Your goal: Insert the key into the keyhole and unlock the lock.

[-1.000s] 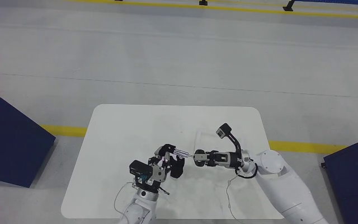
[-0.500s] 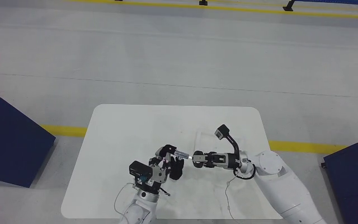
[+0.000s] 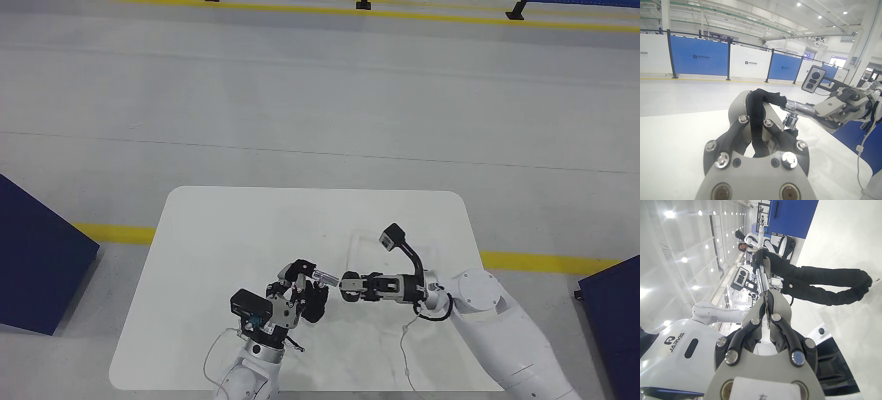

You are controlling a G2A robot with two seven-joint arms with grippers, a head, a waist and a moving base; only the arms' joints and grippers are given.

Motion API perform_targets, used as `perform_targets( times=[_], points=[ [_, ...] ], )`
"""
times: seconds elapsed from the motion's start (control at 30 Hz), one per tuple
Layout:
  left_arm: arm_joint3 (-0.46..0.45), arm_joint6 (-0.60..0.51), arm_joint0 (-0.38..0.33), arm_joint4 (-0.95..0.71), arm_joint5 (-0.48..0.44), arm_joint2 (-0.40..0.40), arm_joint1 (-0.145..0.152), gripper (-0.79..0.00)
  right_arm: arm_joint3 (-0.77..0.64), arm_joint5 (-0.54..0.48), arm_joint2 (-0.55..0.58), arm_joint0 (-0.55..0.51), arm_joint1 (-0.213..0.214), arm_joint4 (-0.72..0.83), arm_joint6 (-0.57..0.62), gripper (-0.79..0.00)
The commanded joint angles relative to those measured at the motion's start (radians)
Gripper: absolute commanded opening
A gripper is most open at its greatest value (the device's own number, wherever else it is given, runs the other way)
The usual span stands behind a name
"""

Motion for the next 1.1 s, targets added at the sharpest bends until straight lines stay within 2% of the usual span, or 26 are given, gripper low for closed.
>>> perform_targets(
  times=[0.0,0.07,0.1,0.17,0.2,0.23,0.4,0.77,0.87,0.93,1.0,1.07],
  points=[
    [0.000,0.001,0.000,-0.003,0.000,-0.001,0.000,-0.785,0.001,0.000,0.000,0.001,-0.001,0.000,0.000,-0.785],
    [0.000,0.000,0.000,-0.009,-0.001,-0.001,-0.001,-0.785,0.002,0.000,0.000,0.001,-0.001,0.003,0.002,-0.785],
    [0.001,0.000,0.000,-0.011,-0.001,-0.001,-0.001,-0.785,0.003,-0.001,0.001,0.001,-0.002,0.005,0.003,-0.677],
    [0.001,-0.001,0.000,-0.018,-0.006,-0.001,-0.002,-0.785,0.004,-0.002,0.003,0.000,-0.002,0.009,0.006,-0.339],
    [0.001,-0.003,0.000,-0.024,-0.008,-0.001,-0.002,-0.785,0.004,-0.003,0.004,0.000,-0.002,0.011,0.008,-0.083],
    [0.001,-0.006,-0.001,-0.033,-0.011,-0.002,-0.003,-0.785,0.004,-0.004,0.006,0.000,-0.002,0.011,0.009,0.000],
    [-0.002,-0.011,-0.001,-0.084,-0.040,-0.009,-0.004,-0.785,0.005,-0.009,0.013,-0.003,-0.002,0.017,0.017,0.000],
    [-0.003,-0.016,0.000,-0.097,-0.043,-0.017,-0.006,-0.785,0.048,-0.050,0.069,-0.018,0.007,0.037,0.058,-0.009],
    [-0.003,-0.016,-0.001,-0.097,-0.047,-0.017,-0.006,-0.785,0.067,-0.054,0.075,-0.013,0.007,0.039,0.065,-0.068],
    [-0.003,-0.016,-0.001,-0.096,-0.048,-0.017,-0.006,-0.785,0.076,-0.063,0.073,-0.004,0.006,0.036,0.076,-0.135],
    [-0.002,-0.017,-0.001,-0.096,-0.050,-0.017,-0.006,-0.785,0.093,-0.076,0.068,0.010,0.004,0.036,0.087,-0.243],
    [-0.002,-0.017,-0.001,-0.097,-0.052,-0.017,-0.006,-0.785,0.113,-0.092,0.061,0.027,0.001,0.033,0.097,-0.416]
  ],
)
